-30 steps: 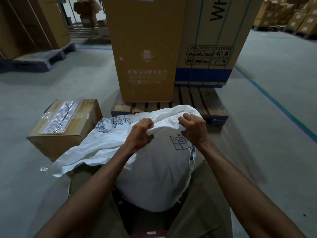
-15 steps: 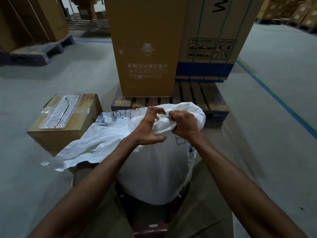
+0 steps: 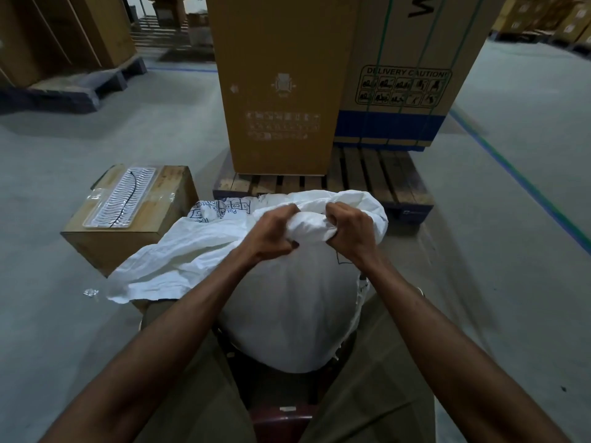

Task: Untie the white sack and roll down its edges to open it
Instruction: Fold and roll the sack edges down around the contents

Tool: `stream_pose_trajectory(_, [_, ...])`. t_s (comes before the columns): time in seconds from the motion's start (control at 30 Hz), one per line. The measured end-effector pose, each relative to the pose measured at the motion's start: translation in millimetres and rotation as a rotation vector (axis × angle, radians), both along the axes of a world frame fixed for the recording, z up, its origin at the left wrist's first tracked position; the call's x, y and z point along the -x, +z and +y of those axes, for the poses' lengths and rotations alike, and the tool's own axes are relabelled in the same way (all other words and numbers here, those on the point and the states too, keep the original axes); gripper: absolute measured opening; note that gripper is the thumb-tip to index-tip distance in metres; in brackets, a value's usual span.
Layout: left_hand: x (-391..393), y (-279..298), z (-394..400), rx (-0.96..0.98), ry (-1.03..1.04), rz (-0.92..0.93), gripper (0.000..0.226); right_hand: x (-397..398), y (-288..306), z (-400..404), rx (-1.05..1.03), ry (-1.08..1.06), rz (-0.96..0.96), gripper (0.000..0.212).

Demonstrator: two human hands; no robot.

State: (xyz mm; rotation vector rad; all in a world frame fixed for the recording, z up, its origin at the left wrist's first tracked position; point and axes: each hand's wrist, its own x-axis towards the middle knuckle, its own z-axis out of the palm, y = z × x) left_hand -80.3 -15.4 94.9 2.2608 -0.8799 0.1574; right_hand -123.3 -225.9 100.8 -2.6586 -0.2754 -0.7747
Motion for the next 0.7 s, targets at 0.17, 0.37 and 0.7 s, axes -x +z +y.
stream_pose_trajectory(0.17, [-2.8,22.7,0.0,-0.096,0.032,-0.291,0.052,-6.2,26.8,1.4,0.088,0.185,0.292,0.075])
stream_pose_trajectory(0.37, [14.9,14.8,-4.9,-0.029,-0.059,-0.465,0.040,-16.8,39.3,10.1,0.005,0.262,0.210,0.020])
stream_pose_trajectory(0.7, [6.7,-17.1,43.6,-0.045,0.073,-0.215,0.040,11.2,0.6,25.0,0.133,0.325,-0.079,0.023])
